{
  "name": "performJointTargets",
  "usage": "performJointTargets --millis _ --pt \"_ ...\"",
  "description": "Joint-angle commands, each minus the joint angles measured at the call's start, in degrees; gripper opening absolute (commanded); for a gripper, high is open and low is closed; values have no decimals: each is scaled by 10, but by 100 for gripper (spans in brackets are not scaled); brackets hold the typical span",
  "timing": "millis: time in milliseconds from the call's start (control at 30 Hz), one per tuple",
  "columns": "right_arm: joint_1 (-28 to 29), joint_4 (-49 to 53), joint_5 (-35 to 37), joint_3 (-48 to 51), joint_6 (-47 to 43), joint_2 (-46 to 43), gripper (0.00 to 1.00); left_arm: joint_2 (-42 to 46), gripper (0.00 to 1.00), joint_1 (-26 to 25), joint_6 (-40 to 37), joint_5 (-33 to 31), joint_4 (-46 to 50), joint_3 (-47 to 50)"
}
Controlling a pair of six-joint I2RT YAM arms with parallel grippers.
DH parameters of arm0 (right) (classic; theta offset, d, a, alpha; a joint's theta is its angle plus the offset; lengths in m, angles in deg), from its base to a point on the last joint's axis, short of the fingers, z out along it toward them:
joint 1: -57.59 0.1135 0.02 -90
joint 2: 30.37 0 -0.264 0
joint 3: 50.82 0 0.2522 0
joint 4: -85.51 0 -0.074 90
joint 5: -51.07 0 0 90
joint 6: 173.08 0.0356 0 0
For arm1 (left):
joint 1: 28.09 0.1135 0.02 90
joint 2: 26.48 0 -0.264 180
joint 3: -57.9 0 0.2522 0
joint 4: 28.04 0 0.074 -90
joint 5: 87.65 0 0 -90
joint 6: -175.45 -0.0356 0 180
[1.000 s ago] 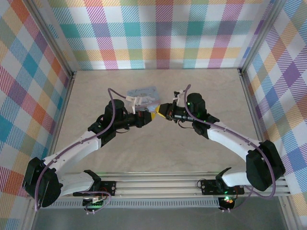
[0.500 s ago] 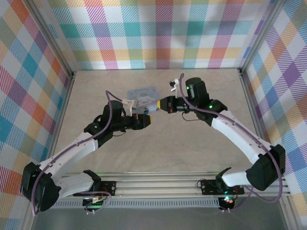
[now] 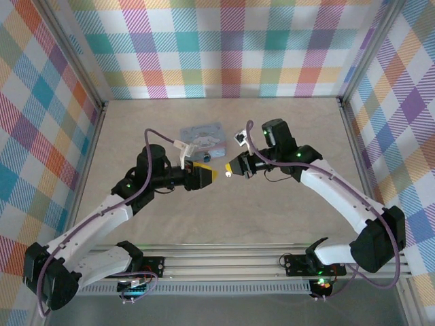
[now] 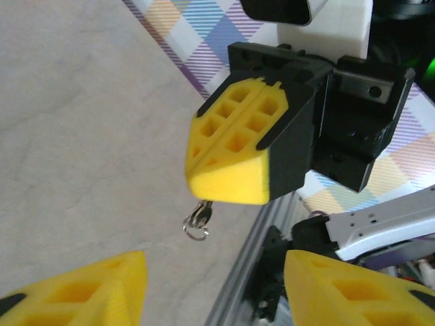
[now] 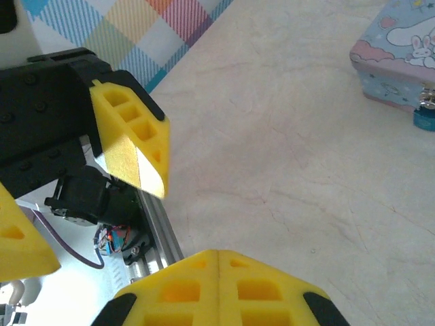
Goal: Unlock a padlock with a key
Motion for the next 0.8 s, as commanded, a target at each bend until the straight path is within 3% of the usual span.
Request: performJointTargets --millis 0,333,767 --pt "-3 -57 -43 10 11 -20 0 -27 49 4 58 42 -95 15" --pt "-4 -129 -48 50 64 -37 0 -51 41 4 83 67 -143 30" --pt "-4 -179 -70 52 104 -18 0 -68 42 4 77 75 -148 33"
